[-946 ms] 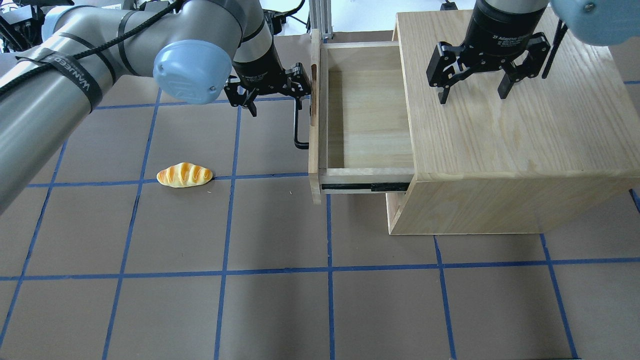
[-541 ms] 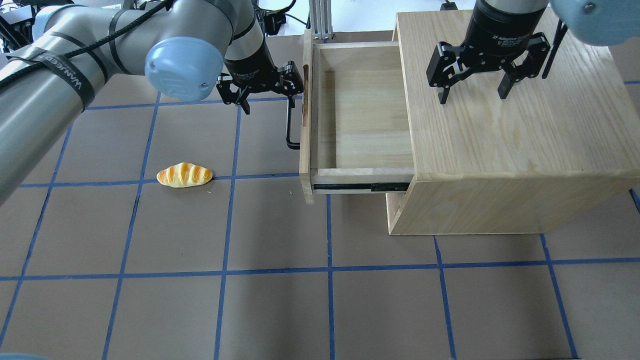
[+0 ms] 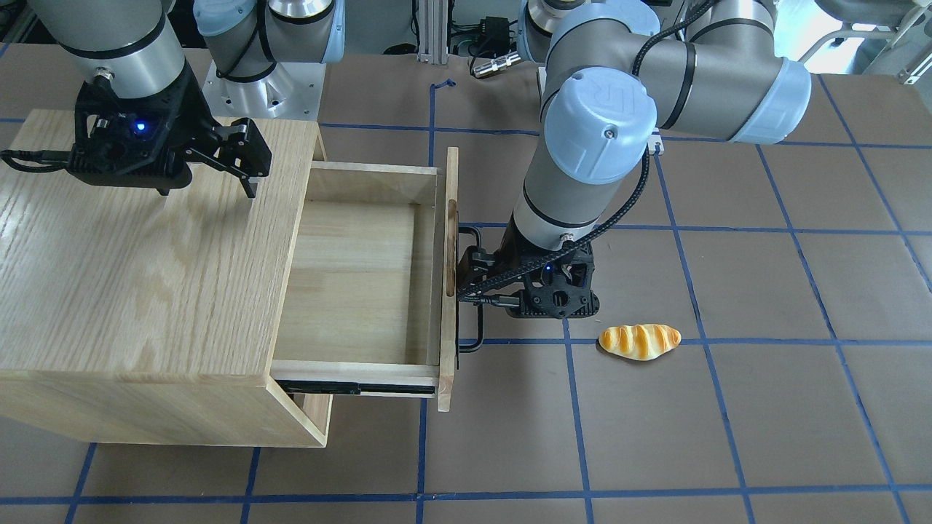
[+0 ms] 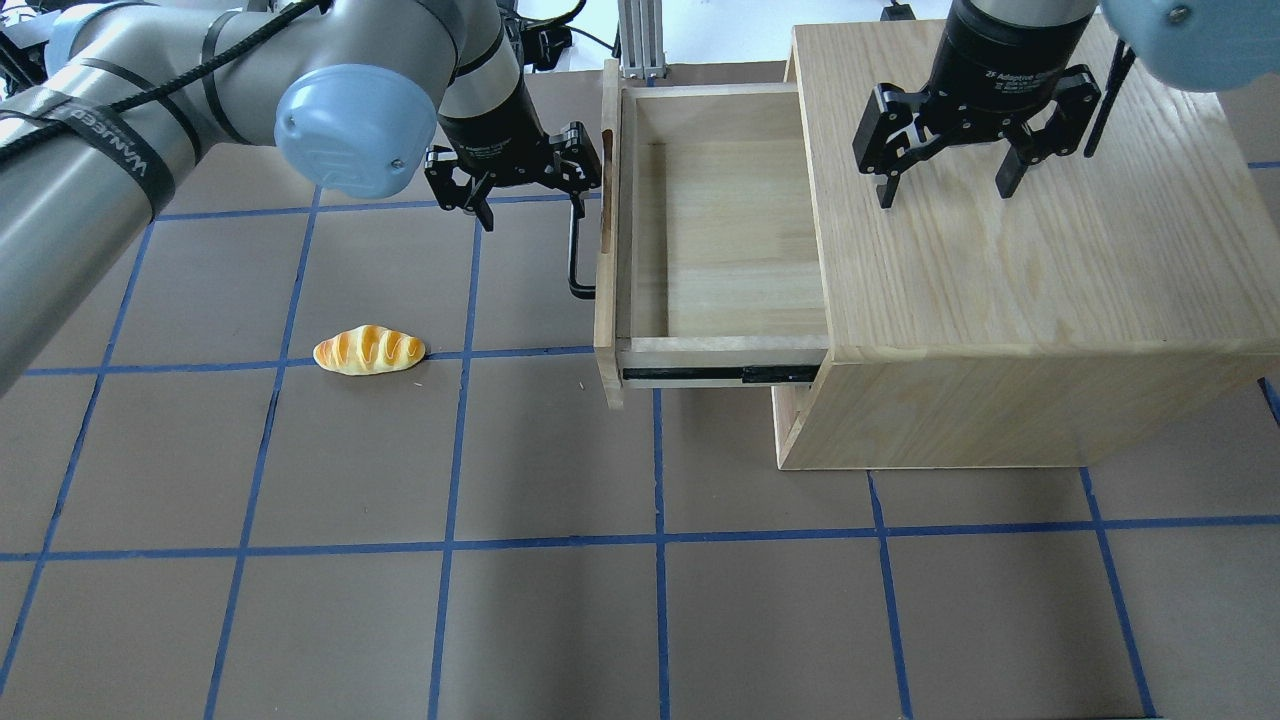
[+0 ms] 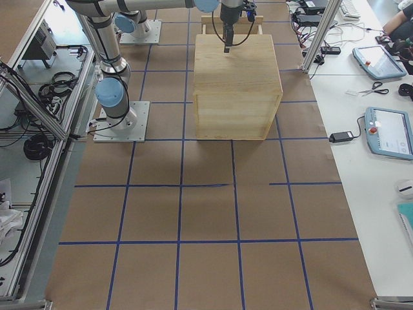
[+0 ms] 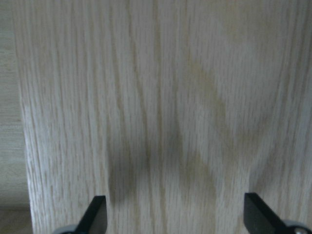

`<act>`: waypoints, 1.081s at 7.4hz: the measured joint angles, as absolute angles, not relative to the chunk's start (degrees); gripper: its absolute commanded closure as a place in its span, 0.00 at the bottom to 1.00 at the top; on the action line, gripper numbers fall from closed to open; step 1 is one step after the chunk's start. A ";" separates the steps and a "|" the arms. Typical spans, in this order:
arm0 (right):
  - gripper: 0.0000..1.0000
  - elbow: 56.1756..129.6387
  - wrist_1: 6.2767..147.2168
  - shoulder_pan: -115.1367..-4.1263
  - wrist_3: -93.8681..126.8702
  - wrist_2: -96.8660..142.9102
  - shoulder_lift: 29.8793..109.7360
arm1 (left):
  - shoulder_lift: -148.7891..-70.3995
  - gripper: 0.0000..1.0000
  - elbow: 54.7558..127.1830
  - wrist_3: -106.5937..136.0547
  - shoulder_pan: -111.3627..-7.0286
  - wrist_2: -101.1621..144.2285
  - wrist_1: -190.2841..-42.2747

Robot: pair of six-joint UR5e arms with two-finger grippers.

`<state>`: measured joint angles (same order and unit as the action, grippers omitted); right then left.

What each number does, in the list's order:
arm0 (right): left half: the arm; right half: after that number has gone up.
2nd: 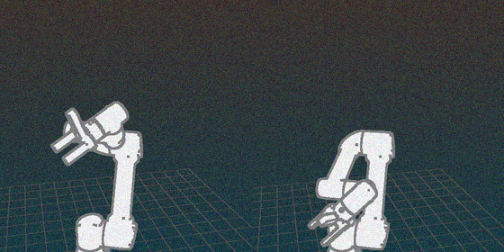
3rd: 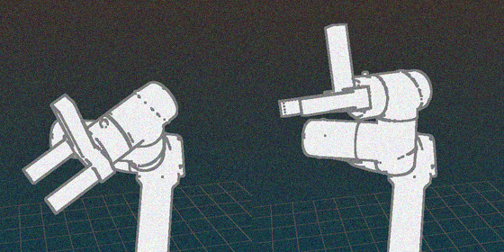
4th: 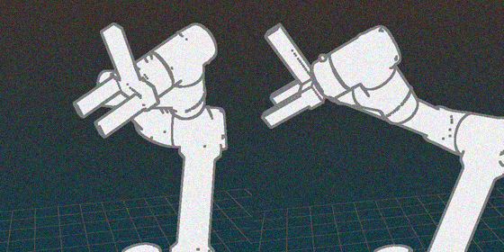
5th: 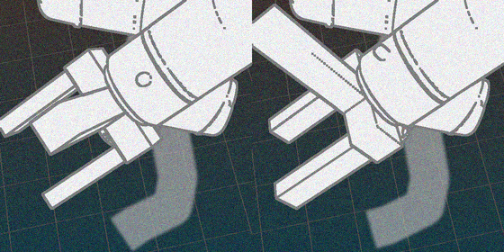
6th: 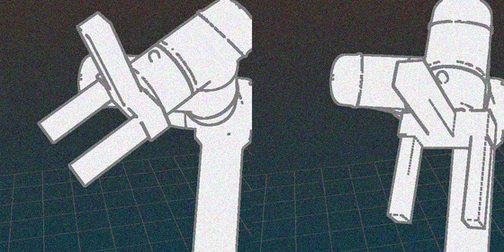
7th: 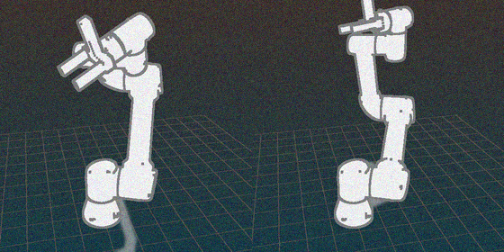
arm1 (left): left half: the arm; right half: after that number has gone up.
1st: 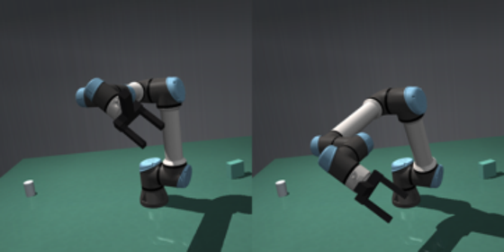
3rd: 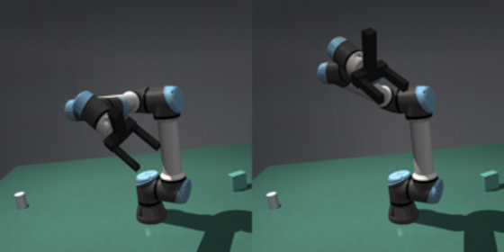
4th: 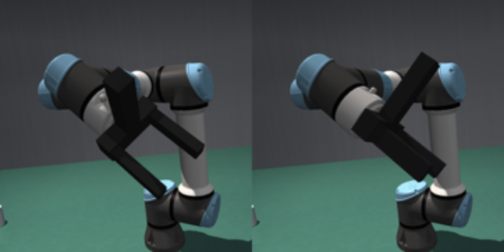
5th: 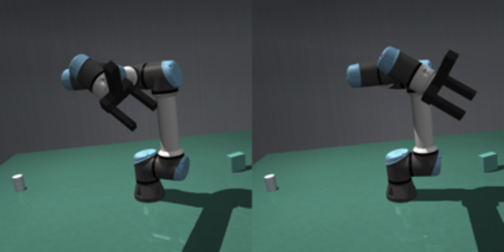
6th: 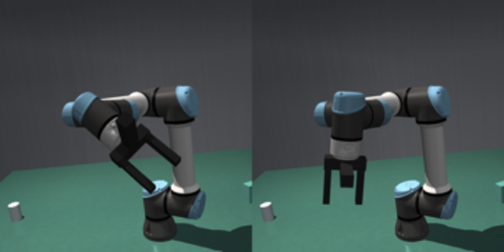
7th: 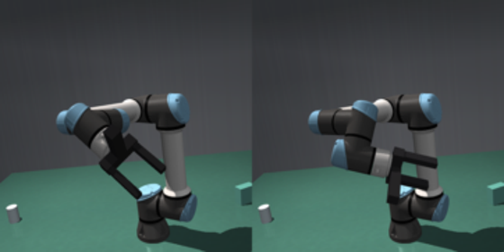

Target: Open upper drawer

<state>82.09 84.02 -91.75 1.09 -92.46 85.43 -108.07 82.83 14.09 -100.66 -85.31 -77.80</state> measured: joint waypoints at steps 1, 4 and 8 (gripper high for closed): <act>0.00 82.09 84.02 -91.76 1.12 -92.46 85.43 | -107.49 0.00 82.71 14.38 -100.74 -85.14 -78.56; 0.00 82.09 84.02 -91.76 1.12 -92.46 85.43 | -105.97 0.00 82.56 15.46 -100.88 -84.91 -80.33; 0.00 82.09 84.02 -91.76 1.13 -92.46 85.43 | -102.48 0.00 81.19 11.66 -96.57 -86.29 -85.39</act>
